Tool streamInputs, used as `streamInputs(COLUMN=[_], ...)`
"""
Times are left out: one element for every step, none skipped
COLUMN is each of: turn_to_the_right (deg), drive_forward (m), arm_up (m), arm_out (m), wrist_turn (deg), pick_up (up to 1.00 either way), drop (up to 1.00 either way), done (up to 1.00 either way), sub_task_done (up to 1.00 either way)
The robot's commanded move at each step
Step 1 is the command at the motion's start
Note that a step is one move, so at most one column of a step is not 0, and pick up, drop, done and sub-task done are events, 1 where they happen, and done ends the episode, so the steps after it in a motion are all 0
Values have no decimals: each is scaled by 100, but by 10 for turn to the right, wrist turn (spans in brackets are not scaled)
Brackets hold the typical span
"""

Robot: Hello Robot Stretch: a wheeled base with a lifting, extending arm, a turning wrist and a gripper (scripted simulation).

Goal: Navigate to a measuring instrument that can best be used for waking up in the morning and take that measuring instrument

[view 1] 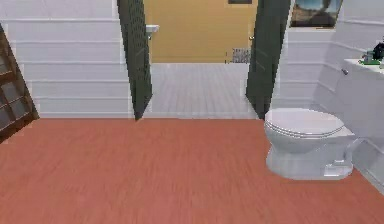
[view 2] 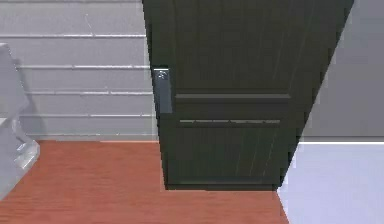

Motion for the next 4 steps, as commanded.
streamInputs(turn_to_the_right=[0, 0, 450, 180], drive_forward=[100, 95, 0, 0], arm_up=[0, 0, 0, 0], arm_out=[0, 0, 0, 0], wrist_turn=[0, 0, 0, 0], pick_up=[0, 0, 0, 0], drop=[0, 0, 0, 0], done=[0, 0, 0, 0], sub_task_done=[0, 0, 0, 0])
